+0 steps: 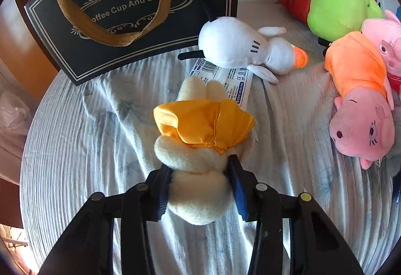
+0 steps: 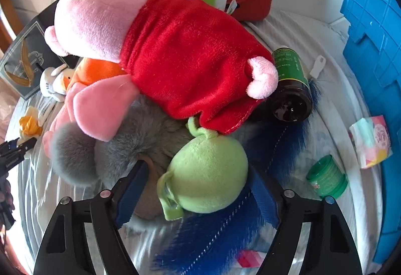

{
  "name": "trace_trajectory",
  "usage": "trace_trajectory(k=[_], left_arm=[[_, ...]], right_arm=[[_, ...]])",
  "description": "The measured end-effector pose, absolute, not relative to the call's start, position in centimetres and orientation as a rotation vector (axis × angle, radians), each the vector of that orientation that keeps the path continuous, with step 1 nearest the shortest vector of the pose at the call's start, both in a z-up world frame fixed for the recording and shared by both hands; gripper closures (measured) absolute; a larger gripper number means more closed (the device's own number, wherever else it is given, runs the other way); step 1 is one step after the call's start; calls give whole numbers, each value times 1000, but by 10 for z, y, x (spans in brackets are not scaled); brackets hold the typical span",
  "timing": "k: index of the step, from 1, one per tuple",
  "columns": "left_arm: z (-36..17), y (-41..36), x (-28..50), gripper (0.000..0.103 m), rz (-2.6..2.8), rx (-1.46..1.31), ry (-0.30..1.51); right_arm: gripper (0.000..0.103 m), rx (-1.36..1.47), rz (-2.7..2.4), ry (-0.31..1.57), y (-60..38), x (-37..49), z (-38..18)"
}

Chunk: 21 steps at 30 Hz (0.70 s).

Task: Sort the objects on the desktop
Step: 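Grasp the yellow-hatted plush duck with left tool while right tool grasps green plush alien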

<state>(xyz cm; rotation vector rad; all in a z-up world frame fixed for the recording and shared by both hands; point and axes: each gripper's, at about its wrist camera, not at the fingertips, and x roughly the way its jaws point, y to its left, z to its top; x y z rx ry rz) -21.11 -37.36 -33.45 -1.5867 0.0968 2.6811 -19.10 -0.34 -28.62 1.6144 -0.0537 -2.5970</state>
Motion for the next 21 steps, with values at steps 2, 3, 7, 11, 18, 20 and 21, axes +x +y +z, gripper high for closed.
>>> trace_trajectory(k=[2,3,7,11,18,20,21], left_arm=[[-333,-376,-207,65,2686,-1588,75],[-332,-378,-205,66,2688,-1588,57],[-326,-385,-191,67,2706,-1587,11],[-318,-388,-176,67,2711,-1577,-17],[-300,-388,-146,67,2719,-1567,-55],[-298,-388,-143,67,2723,-1570,-64],[-297,-389,-143,67,2724,-1572,-62]], right_arm=[[41,1613,-2591,-71,-1,-191,-286],[45,1609,-2588,-78,0,-191,-284],[46,1605,-2557,-68,-1,-184,-282],[48,1602,-2544,-69,-1,-173,-279],[49,1579,-2517,-69,-5,-151,-267],[49,1572,-2510,-51,-7,-142,-263],[49,1570,-2508,-40,-7,-140,-262]])
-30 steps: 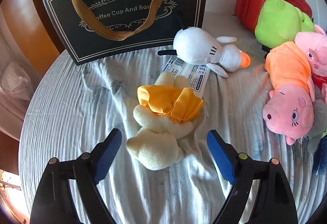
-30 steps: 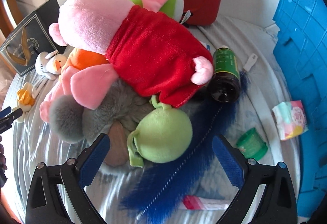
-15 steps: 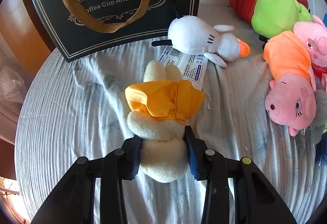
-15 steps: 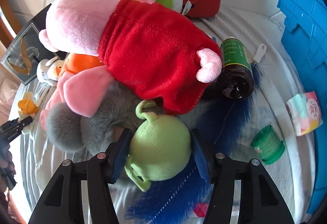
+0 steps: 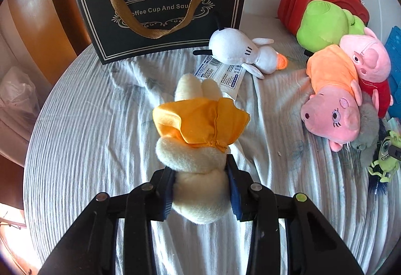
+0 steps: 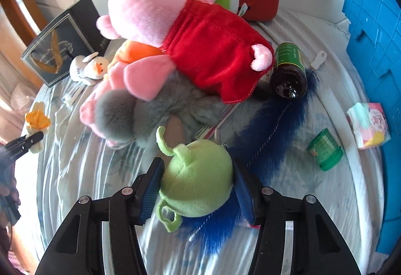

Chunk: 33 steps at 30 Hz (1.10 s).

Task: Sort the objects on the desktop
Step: 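Grasp the yellow-hatted plush duck with left tool while right tool grasps green plush alien, then lift and carry the duck and green alien plush over the blue crate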

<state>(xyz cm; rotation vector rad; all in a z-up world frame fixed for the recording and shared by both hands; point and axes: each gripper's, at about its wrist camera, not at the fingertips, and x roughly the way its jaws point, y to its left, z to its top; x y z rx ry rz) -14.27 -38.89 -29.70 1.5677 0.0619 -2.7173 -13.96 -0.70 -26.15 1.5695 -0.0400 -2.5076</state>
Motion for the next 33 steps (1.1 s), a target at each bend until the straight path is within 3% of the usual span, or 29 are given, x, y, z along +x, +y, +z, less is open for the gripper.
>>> trace_trajectory(k=[33], left_arm=[[-188,-307,-63,67,-2830,1446,-14]], right_arm=[[49,1468,-2441,39,2,-53,-158]])
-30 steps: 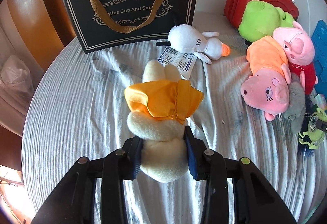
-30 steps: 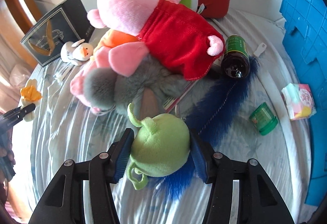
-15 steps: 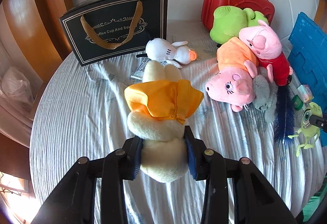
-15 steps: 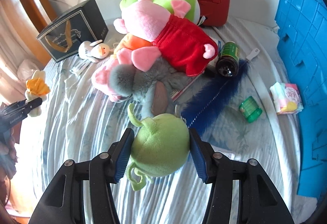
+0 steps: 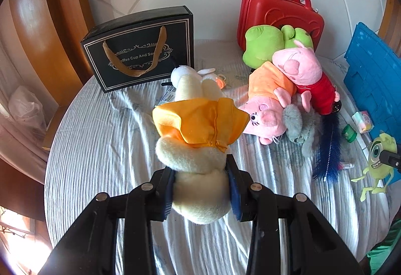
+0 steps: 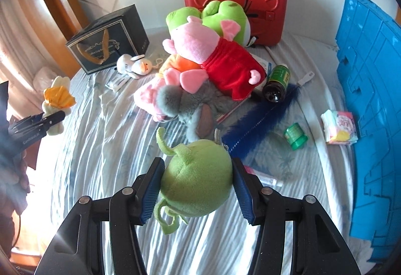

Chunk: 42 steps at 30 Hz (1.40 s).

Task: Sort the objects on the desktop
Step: 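Lift and carry the duck and green alien plush over the blue crate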

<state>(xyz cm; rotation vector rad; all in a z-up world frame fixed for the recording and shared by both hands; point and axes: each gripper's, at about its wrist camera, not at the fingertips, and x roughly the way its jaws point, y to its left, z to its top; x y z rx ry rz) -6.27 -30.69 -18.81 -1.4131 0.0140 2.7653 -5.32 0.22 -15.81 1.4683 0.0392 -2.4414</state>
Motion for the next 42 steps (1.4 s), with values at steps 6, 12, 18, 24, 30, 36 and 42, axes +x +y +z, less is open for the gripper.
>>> trace_trajectory(k=[6,12,18,24,30,36,42], left_arm=[[-169,-278,-54,67,2789,-1392,23],[-152,-246,-46,67,2798,-1372,26],[-131,-214,-40,67,2810,-1331,23],[-112,-184,-36,67,2822,-1291,35],[-94,-154,-36,67,2832,-1248,39],[-73,-119,-38,67,2833,-1199,56],[-52,-88,-38,67,2842,-1139,79]], right_arm=[[49,1437,-2432,82,17,-46,-137],[49,1411,-2435,92,35,-44,-118],[49,1372,-2438,93,59,-43,-99],[49,1321,-2439,84,82,-41,-81],[49,1275,-2433,81,104,-39,-64],[49,1219,-2436,67,126,-39,-41],[49,1165,-2451,48,152,-35,-17]])
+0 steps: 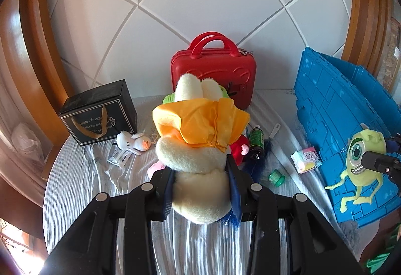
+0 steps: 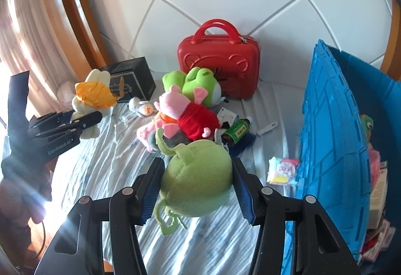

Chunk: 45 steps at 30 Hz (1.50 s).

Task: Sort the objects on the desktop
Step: 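Lift and carry the duck and green alien plush over the blue crate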

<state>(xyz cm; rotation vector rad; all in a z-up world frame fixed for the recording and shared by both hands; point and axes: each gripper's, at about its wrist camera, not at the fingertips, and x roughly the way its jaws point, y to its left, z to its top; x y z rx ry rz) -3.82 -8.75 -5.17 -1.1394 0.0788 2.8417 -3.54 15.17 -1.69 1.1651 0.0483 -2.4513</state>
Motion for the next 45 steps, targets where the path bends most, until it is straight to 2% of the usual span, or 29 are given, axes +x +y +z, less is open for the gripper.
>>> trace_trajectory(k=[22,32,45], left_arm=[[1,27,-45,67,2780,-974,160],[24,102,-54,67,2685,-881,234],[44,195,-58,67,2548,-814,281]], right_arm=[[49,1052,-2597,-45,258,-33,47],[49,992,-2698,-134,319,-29,74],[49,1017,-2835,-239,404,-16,75]])
